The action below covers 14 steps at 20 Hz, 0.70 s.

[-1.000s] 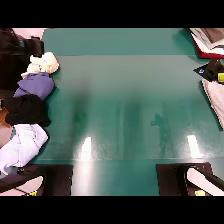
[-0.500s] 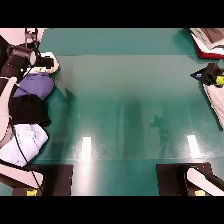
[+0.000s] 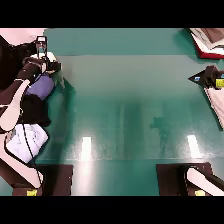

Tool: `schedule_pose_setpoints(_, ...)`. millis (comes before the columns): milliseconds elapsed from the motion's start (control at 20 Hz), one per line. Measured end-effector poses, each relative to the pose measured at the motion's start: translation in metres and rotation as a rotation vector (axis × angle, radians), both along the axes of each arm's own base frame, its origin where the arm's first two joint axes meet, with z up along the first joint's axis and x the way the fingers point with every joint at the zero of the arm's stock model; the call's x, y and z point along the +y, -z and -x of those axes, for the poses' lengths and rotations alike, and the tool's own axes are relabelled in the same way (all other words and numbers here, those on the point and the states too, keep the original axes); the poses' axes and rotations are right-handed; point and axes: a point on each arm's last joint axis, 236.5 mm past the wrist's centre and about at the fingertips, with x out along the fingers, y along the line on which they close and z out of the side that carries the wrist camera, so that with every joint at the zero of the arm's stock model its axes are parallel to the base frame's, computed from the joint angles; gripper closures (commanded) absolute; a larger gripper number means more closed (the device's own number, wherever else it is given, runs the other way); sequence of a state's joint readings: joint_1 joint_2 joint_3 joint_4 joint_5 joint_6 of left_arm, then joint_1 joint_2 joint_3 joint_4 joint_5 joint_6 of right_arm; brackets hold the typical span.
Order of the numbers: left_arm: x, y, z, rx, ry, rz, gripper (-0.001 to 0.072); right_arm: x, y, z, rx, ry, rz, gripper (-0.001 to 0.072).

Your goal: Fold the shirts.

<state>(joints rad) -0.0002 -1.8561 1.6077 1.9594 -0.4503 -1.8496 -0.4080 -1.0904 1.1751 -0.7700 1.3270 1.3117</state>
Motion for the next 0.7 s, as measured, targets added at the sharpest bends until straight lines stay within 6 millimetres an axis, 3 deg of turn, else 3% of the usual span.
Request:
schedule_pose_setpoints(50, -0.002, -0.002, -0.004, -0.021, 0.007, 0.004, 0.0680, 0.001, 0.000, 0.001, 0.002, -0.003, -0.001, 0.0698)
schedule_pose_setpoints(250, -0.001, -0.006, -0.007, -0.032, -0.011, 0.025, 0.0681, 0.002, 0.001, 0.003, 0.009, -0.010, -0.003, 0.0697)
schedule_pose_setpoints(350, 0.004, -0.020, -0.007, -0.022, -0.040, 0.025, 0.0681, 0.002, 0.001, 0.003, 0.010, -0.011, -0.004, 0.0697)
schedule_pose_setpoints(400, 0.006, -0.036, -0.007, -0.031, -0.053, 0.024, 0.0682, 0.002, 0.001, 0.003, 0.009, -0.011, -0.005, 0.0697)
schedule_pose_setpoints(550, -0.004, -0.119, -0.009, -0.136, -0.042, 0.021, 0.0682, 0.003, -0.005, 0.000, -0.009, -0.006, -0.016, 0.0698)
schedule_pose_setpoints(700, -0.038, -0.230, 0.012, -0.266, 0.038, 0.016, 0.0681, 0.003, -0.025, -0.009, -0.069, 0.004, -0.022, 0.0697)
